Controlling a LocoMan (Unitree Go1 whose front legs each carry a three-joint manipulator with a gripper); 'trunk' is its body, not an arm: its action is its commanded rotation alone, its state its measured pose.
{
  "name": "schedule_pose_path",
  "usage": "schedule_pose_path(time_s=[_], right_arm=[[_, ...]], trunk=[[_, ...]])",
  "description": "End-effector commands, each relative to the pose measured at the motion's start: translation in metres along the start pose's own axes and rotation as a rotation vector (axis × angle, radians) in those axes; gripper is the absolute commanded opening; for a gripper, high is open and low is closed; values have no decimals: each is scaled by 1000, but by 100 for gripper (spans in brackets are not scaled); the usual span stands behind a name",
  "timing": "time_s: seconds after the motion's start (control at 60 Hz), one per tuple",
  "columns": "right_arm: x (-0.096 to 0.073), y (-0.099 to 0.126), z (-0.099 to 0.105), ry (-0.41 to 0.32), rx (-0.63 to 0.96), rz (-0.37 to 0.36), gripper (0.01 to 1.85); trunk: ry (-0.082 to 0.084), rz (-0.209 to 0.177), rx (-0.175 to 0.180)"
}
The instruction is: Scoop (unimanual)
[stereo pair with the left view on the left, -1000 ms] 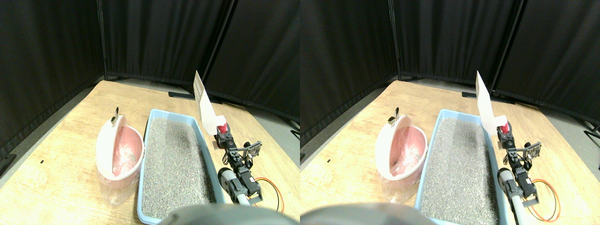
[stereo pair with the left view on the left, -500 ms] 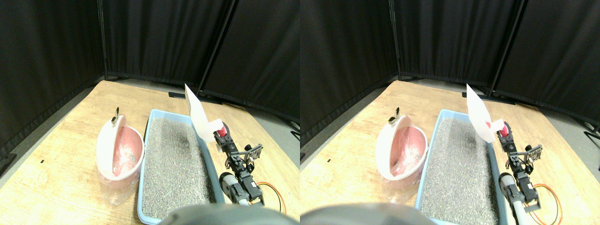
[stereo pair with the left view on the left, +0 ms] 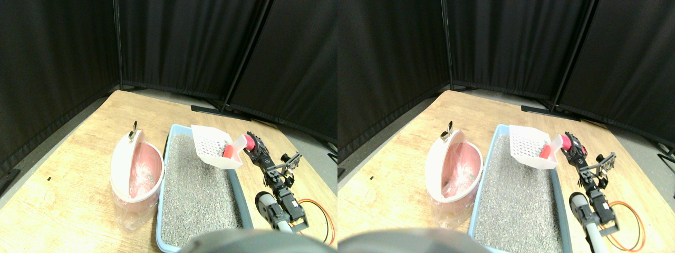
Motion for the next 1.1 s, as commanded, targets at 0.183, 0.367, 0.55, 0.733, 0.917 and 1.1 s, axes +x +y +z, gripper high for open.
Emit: schedule_pose_path(time_s=[0.183,0.367,0.55,0.733,0.917,1.1], right_arm=[[4,17,15,-47,-75,111,5],[6,23,15,-19,-172,152,5],[12,30,11,-5,-185,184,5],[16,34,7,1,-168,190,5],[17,41,4,17,-167,227,5],[20,46,3,24,-166,259,5]], trunk=[[6,32,-22],[5,54,-31],[6,73,-40],[6,73,-40],[-2,122,-60],[-3,128,-63]])
